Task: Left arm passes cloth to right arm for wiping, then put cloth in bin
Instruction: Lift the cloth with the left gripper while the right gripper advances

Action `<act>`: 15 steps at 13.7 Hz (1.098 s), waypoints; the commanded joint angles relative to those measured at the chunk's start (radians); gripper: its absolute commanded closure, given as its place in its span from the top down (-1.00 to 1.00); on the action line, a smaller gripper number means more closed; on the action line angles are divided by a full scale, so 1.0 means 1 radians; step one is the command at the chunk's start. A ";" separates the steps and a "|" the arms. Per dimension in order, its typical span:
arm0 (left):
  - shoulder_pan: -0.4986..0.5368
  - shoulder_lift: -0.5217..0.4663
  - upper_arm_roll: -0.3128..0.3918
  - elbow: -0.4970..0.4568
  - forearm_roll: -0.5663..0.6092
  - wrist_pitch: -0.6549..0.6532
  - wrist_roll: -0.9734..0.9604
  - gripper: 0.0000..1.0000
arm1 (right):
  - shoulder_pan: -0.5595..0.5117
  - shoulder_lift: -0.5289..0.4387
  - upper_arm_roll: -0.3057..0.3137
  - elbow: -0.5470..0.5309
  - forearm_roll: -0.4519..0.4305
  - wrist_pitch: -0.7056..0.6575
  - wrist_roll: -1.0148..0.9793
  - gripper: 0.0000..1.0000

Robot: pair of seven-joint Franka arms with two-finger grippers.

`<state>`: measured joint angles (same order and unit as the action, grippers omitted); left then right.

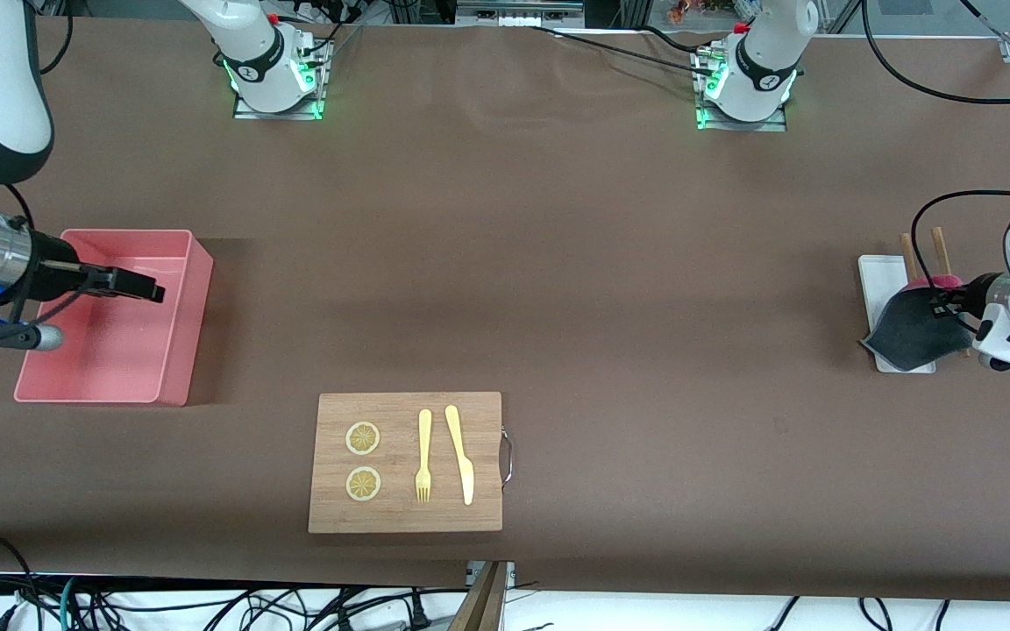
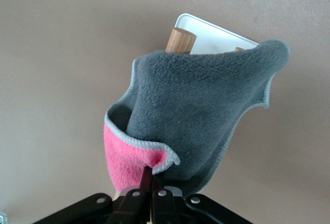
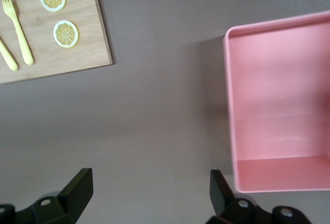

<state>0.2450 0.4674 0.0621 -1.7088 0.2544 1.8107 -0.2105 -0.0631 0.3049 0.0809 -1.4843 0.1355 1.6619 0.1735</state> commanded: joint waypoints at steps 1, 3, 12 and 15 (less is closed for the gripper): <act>-0.022 0.003 -0.001 0.067 0.013 -0.088 -0.010 -1.00 | 0.008 0.013 0.002 -0.004 0.071 0.018 0.116 0.99; -0.027 0.002 -0.001 0.112 0.011 -0.148 -0.006 -1.00 | 0.012 0.028 0.037 -0.004 0.091 0.027 0.193 0.99; -0.118 -0.053 -0.013 0.293 -0.079 -0.390 -0.041 -1.00 | 0.013 0.106 0.230 -0.004 0.095 0.198 0.621 0.99; -0.148 -0.095 -0.025 0.293 -0.167 -0.422 -0.119 -1.00 | 0.014 0.141 0.305 -0.004 0.095 0.298 0.792 0.99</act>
<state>0.1139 0.4072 0.0448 -1.4177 0.1344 1.4261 -0.2746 -0.0405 0.4272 0.3412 -1.4853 0.2163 1.9043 0.8730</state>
